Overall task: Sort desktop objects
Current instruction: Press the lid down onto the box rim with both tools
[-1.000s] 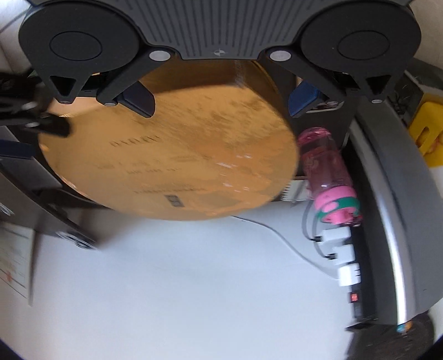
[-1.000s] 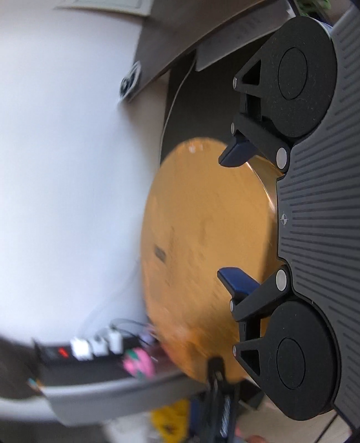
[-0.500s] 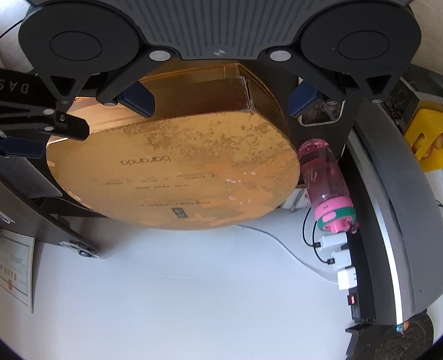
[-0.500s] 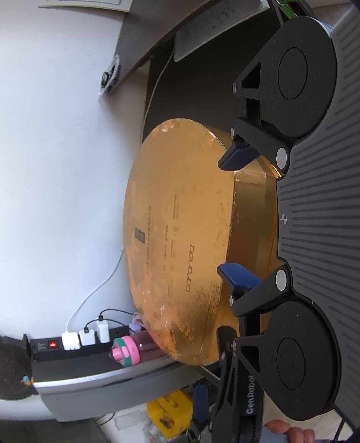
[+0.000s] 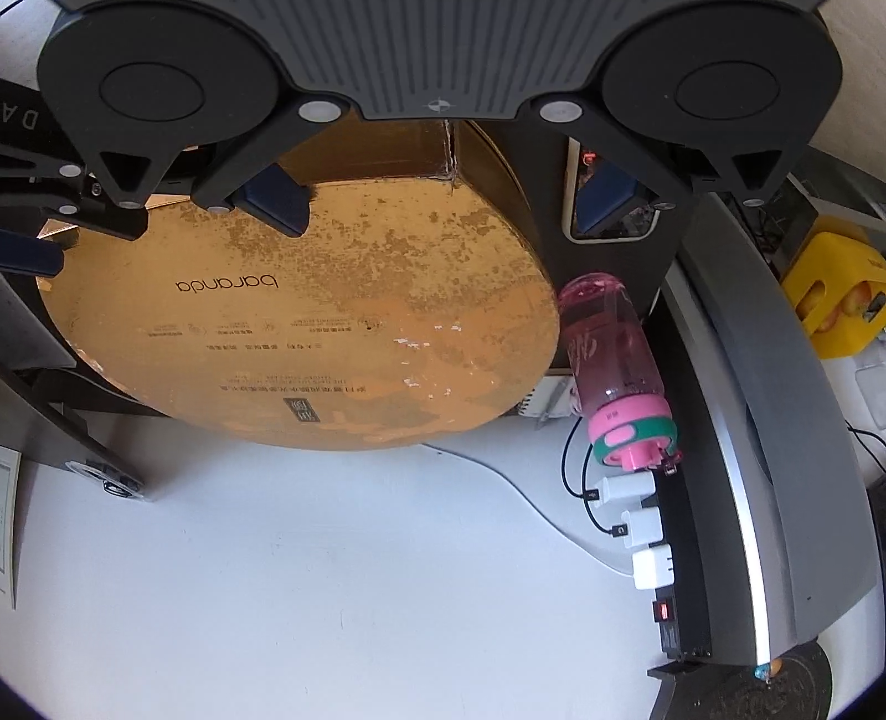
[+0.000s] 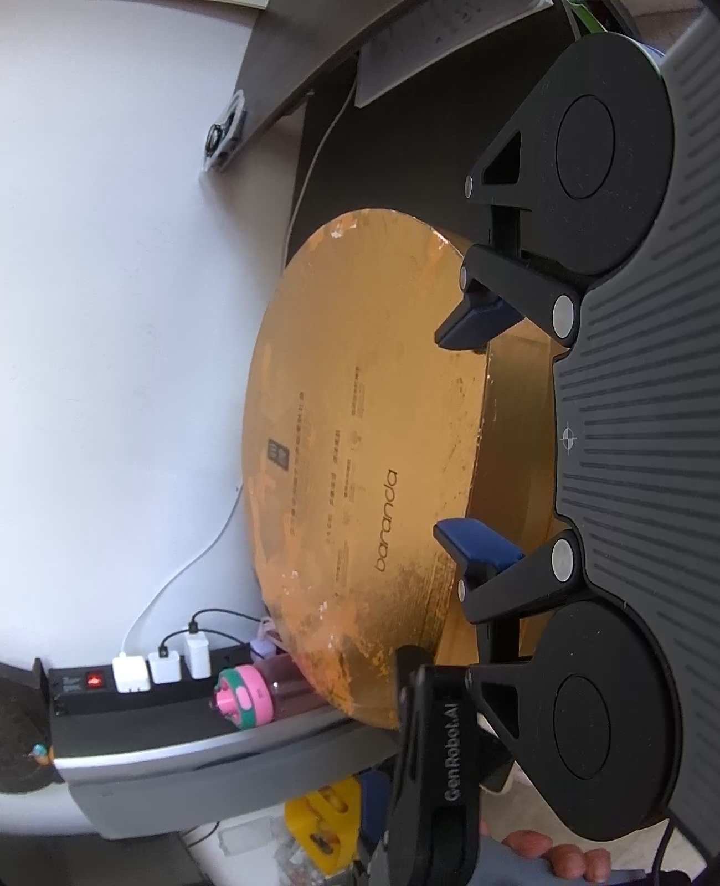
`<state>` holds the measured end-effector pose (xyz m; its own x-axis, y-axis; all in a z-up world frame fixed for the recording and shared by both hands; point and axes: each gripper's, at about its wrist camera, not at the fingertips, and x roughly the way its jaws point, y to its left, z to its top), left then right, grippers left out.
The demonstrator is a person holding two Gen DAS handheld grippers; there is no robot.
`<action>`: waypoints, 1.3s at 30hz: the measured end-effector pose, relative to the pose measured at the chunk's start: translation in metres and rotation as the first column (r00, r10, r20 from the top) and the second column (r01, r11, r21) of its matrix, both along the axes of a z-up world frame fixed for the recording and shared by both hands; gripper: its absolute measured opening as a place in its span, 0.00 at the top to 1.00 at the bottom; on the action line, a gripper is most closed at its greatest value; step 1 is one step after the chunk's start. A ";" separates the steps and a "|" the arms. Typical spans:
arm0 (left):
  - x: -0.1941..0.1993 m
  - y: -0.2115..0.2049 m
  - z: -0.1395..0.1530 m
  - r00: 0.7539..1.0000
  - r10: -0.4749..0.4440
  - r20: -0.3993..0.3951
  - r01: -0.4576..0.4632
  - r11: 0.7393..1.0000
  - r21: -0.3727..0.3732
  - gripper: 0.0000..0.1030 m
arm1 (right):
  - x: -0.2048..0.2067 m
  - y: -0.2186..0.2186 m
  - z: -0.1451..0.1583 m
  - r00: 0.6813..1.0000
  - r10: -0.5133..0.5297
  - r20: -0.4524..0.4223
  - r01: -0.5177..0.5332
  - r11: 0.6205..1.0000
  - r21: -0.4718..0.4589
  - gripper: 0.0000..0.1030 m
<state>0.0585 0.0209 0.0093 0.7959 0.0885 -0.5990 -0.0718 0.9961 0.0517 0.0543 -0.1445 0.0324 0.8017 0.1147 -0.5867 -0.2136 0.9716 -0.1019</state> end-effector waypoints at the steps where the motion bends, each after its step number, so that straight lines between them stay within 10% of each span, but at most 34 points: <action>1: 0.001 0.001 0.000 1.000 -0.002 -0.008 0.002 1.000 -0.004 0.00 | 0.001 0.000 -0.001 1.000 -0.002 -0.005 0.002 1.000 -0.003 0.29; 10: 0.002 -0.001 -0.002 0.998 -0.005 -0.062 0.005 1.000 0.010 0.01 | 0.007 -0.001 -0.014 0.998 -0.014 -0.067 0.013 1.000 -0.002 0.33; 20: -0.017 -0.008 0.006 0.992 -0.067 -0.105 0.060 0.996 -0.064 0.01 | -0.024 -0.011 0.022 0.999 -0.033 -0.038 0.033 0.999 -0.010 0.04; 39: -0.028 -0.021 0.000 0.983 -0.128 -0.132 0.114 0.988 -0.107 0.01 | -0.043 -0.020 0.018 0.992 -0.074 -0.100 0.080 0.995 0.054 0.00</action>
